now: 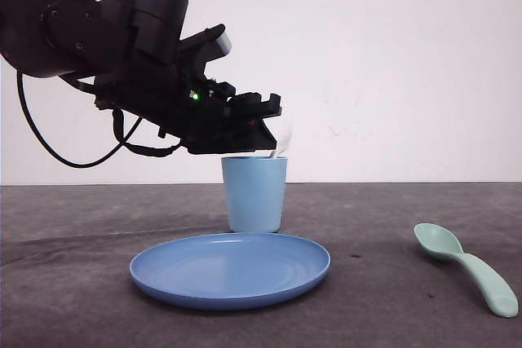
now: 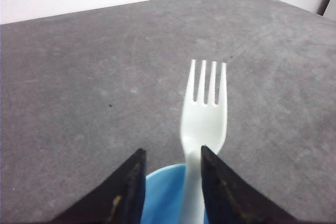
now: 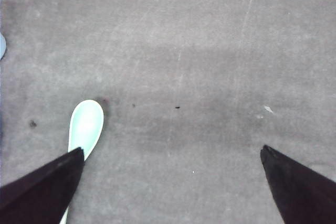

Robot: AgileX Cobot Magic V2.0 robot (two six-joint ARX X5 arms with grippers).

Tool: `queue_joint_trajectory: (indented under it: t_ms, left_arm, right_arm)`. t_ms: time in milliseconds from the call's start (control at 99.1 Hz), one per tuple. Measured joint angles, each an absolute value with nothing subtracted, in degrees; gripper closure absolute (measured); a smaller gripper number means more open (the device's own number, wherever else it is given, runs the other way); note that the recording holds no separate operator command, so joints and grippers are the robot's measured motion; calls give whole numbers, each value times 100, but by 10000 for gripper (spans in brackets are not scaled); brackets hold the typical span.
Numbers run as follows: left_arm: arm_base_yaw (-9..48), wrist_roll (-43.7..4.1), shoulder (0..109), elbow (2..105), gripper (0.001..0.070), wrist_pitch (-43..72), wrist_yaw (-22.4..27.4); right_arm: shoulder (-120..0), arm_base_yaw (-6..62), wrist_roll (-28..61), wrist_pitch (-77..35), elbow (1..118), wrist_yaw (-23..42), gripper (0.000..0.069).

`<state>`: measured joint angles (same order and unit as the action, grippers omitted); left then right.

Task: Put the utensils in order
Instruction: 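Lift the white fork with the left gripper and drop it into the cup, then lower the right gripper onto the mint-green spoon and grasp it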

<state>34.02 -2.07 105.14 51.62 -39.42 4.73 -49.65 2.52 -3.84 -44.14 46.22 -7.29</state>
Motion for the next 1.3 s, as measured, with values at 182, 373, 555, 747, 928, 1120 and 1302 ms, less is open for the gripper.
queue_joint_trajectory:
  t_ms: [182,373,555,747,928,1120,1302]
  left_arm:
    - [3402,-252,9985,5159,517,-3577,473]
    - [3352,-252,8674,5159,517,-2641,484]
    - [2991,-252,7378,5159,517,-1293,482]
    - [2349,-250,6066,5159,517,377,484]
    - [1511,-222,5341,5159,517,1986,478]
    - [834,-148,5242,5159,517,3118,445]
    - [718,-148,5245,5159,517,3454,447]
  right_arm:
    - [-4976,252,-386,-4412,4622,-948,12]
    - [-5247,290,-388,-4412,4622,-1496,12]
    - [-5745,482,-388,-4353,4622,-2093,12]
    - [-6416,762,-388,-4147,4622,-2246,12]
    - [-7048,1070,-392,-3802,4622,-2248,12]
    - [-7623,1332,-497,-3317,4622,-2246,12]
    - [-8051,1531,-617,-2882,4622,-2241,16]
